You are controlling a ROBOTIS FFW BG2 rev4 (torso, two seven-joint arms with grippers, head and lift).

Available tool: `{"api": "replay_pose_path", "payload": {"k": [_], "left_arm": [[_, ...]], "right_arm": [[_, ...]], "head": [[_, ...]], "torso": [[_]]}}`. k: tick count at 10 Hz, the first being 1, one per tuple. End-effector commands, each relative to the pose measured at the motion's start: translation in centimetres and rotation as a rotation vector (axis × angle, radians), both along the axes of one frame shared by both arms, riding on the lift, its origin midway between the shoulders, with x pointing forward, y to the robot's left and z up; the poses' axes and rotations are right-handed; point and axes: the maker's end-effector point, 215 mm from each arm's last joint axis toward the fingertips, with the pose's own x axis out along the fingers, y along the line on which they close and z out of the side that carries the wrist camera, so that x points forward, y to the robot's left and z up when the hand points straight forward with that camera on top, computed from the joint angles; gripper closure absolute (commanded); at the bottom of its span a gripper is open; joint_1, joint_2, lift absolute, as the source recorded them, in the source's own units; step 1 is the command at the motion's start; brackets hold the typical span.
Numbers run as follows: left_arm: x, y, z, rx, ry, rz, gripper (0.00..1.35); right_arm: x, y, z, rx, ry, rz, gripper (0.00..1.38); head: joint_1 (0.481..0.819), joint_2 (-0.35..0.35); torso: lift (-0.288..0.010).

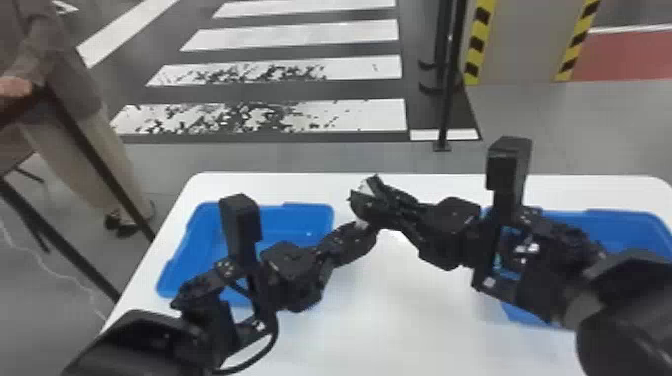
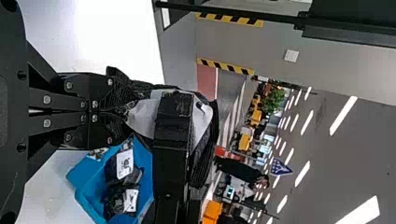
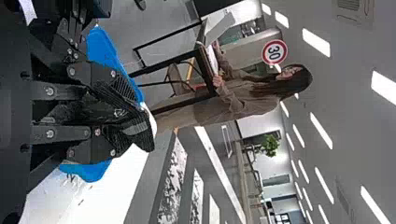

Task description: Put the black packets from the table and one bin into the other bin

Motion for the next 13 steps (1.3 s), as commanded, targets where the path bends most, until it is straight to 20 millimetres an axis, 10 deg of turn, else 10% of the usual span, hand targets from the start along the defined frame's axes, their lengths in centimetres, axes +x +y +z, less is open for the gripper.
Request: {"api": "replay_pose_path", "payload": {"k": [1,2,4,5,8,10,12,13], "left_arm": [[0.3,0.5,0.7,-0.008,-0.028,0.011,1.2],[0.3,0.9,1.0,-0.025,-0.04,0.02,1.02],[0.4,1.5,0.8,-0.021,-0.042,0.033,0.15],[0.3,1.7,0.6,-0.021,-0.04,0.039,0.06],[-0.1,2.8,-0.7,-0.016,-0.017,0.064,0.11],[-0.2,3.8,-1.2,-0.006,-0.009,0.082,0.11],[0.0,4.4,-1.4,0.014,-0.014,0.092,0.11],[0.2,4.5,-1.2,0.021,-0.024,0.097,0.1]], "right_arm": [[-0.2,0.1,0.3,-0.011,-0.013,0.0,1.27],[0.1,-0.1,1.2,-0.008,-0.044,-0.014,1.27],[2.7,-3.6,3.4,-0.003,-0.128,-0.105,1.27],[4.5,-7.4,4.1,-0.026,-0.169,-0.192,1.27],[8.2,-24.0,0.2,-0.255,-0.156,-0.509,1.27],[6.4,-33.9,-5.0,-0.37,-0.039,-0.67,1.27],[6.4,-35.2,-8.7,-0.378,0.046,-0.645,1.05],[5.7,-34.5,-8.3,-0.376,0.031,-0.629,0.5]], "head": [[0.695,0.157],[0.695,0.162],[0.695,0.161],[0.695,0.144],[0.695,0.027],[0.695,-0.102],[0.695,-0.18],[0.695,-0.194]], "torso": [[-0.11],[-0.11],[-0.11],[-0.11],[-0.11],[-0.11],[-0.11],[-0.11]]}}
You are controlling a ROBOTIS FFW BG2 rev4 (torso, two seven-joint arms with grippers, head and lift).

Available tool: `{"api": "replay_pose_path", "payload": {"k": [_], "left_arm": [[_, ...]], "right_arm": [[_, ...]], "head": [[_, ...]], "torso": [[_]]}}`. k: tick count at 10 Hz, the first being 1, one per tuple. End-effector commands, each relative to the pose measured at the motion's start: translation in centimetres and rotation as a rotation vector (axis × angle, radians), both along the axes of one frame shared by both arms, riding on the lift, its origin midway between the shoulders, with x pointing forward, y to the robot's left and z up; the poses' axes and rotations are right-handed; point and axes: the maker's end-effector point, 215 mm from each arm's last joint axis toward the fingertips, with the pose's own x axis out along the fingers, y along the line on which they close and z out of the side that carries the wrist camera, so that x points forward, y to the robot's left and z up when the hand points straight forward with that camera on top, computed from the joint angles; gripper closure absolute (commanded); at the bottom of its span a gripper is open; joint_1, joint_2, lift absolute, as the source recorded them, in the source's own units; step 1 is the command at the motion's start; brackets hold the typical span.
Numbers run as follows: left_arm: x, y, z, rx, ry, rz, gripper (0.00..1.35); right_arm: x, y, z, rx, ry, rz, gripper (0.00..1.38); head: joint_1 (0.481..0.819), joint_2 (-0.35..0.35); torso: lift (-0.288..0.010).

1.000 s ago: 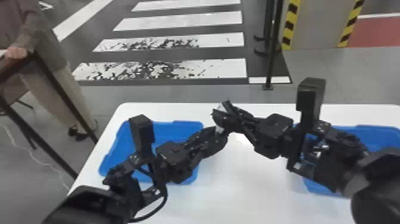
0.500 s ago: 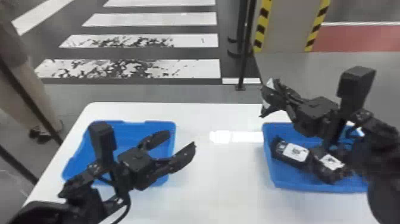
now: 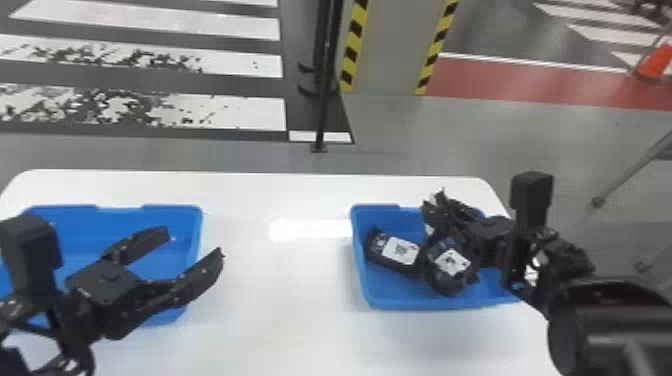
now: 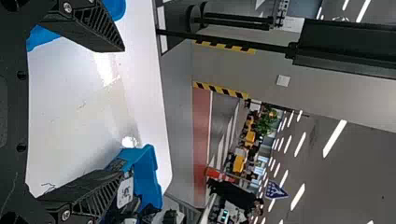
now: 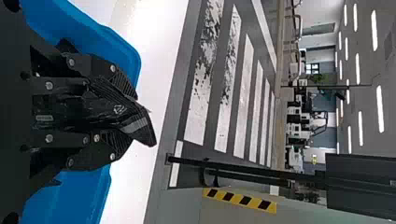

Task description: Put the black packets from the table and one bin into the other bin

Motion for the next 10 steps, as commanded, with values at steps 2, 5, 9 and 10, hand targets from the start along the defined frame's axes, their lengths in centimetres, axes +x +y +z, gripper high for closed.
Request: {"api": "replay_pose_path", "payload": {"k": [2,5,9,10], "left_arm": [[-0.1,1.9,0.1,-0.005,-0.039,0.102,0.1],[-1.9,9.2,2.2,-0.019,-0.225,0.431,0.1],[-5.0,11.0,2.3,-0.006,-0.344,0.609,0.11],[-4.9,10.4,2.6,0.0,-0.356,0.594,0.11]], "right_arm": [[-4.2,2.7,4.5,0.043,-0.168,0.04,0.07],[-8.9,5.2,7.5,0.125,-0.321,0.043,0.22],[-12.2,5.2,5.3,0.118,-0.288,0.016,0.22],[-12.1,5.2,5.5,0.11,-0.292,0.017,0.22]], "head": [[0.695,-0.179],[0.695,-0.095],[0.695,-0.001],[0.695,-0.007]], "torso": [[-0.11],[-0.11],[-0.11],[-0.11]]}}
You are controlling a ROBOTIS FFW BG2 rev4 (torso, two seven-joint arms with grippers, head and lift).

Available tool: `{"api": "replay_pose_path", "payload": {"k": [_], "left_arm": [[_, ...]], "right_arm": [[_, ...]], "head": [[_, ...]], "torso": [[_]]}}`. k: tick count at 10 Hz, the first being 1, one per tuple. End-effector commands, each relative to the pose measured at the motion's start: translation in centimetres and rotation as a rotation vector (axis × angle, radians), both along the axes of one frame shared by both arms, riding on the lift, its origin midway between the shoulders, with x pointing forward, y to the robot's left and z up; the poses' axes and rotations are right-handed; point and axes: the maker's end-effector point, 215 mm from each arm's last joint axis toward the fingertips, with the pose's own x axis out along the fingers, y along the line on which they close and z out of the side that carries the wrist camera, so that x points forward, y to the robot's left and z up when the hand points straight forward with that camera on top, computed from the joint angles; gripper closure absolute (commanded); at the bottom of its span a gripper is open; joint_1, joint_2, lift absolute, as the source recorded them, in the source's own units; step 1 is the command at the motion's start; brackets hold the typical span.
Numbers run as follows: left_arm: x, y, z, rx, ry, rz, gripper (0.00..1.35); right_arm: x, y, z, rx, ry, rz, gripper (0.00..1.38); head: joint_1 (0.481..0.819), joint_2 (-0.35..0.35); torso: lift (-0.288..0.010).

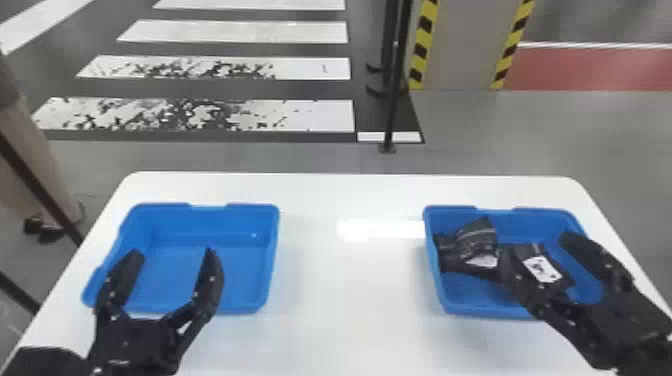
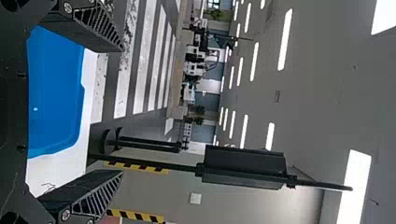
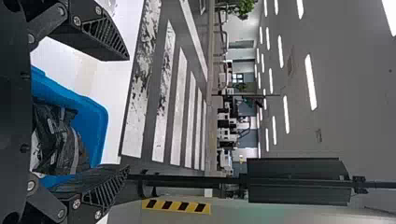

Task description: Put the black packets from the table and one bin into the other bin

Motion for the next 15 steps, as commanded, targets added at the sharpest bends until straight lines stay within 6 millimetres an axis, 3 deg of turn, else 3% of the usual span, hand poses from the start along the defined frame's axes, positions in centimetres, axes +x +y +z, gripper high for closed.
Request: {"api": "replay_pose_path", "payload": {"k": [1,7,15], "left_arm": [[0.2,-1.3,-0.1,0.003,0.0,-0.029,0.11],[0.5,-2.7,-0.6,0.03,0.017,-0.073,0.11],[0.5,-2.3,-0.2,0.032,0.007,-0.069,0.12]], "right_arm": [[0.0,0.1,0.0,-0.008,-0.001,-0.001,0.22],[-0.3,0.2,0.5,-0.026,0.024,-0.023,0.22],[-0.4,1.1,1.3,-0.026,0.014,-0.005,0.22]], "head": [[0.695,-0.015],[0.695,-0.047],[0.695,-0.037]], "torso": [[-0.11],[-0.11],[-0.11]]}}
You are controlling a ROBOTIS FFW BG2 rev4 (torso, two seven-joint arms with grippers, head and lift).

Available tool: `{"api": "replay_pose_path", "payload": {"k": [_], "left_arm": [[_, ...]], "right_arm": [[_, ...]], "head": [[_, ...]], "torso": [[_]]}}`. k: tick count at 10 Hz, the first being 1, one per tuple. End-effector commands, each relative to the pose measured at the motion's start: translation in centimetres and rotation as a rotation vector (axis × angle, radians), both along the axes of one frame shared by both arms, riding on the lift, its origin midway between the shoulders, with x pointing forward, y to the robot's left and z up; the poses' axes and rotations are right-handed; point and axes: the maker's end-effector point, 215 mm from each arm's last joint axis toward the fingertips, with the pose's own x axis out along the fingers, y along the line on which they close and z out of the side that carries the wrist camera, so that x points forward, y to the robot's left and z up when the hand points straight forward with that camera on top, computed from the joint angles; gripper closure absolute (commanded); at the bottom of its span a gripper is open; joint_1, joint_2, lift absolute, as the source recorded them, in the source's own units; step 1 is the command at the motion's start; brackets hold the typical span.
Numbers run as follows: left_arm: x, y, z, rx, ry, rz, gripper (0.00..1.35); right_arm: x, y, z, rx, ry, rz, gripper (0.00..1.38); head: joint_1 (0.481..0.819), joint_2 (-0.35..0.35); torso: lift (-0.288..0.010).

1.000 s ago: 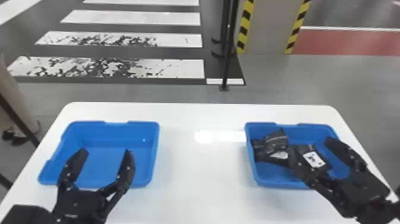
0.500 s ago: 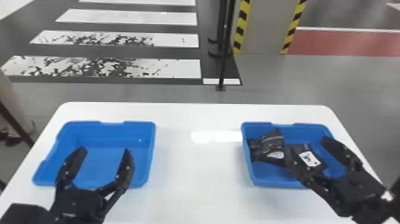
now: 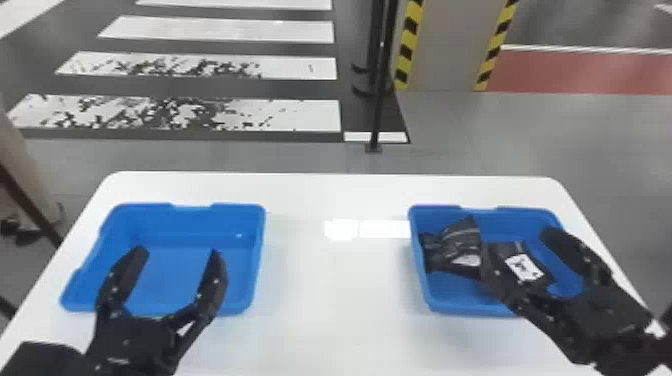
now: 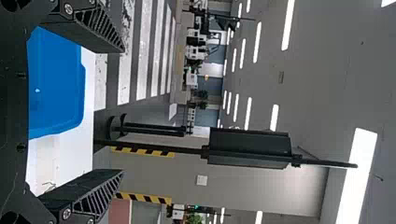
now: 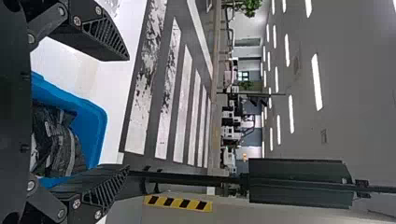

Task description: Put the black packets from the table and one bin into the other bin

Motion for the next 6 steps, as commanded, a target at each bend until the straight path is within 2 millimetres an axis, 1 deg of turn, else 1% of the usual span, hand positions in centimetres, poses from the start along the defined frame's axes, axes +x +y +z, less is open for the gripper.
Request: {"api": "replay_pose_path", "payload": {"k": [1,5,6], "left_arm": [[0.12,0.05,-0.03,-0.003,0.002,0.001,0.12],[0.13,0.03,-0.16,-0.008,0.007,-0.002,0.13],[0.11,0.14,0.07,-0.008,-0.001,0.002,0.13]], "right_arm": [[0.05,0.35,0.05,0.001,-0.001,0.006,0.22],[0.05,0.5,0.01,-0.001,-0.001,0.01,0.22],[0.05,0.47,-0.12,-0.001,0.002,0.009,0.22]], "head": [[0.695,-0.035],[0.695,-0.029],[0.695,-0.028]], "torso": [[-0.11],[-0.11],[-0.11]]}}
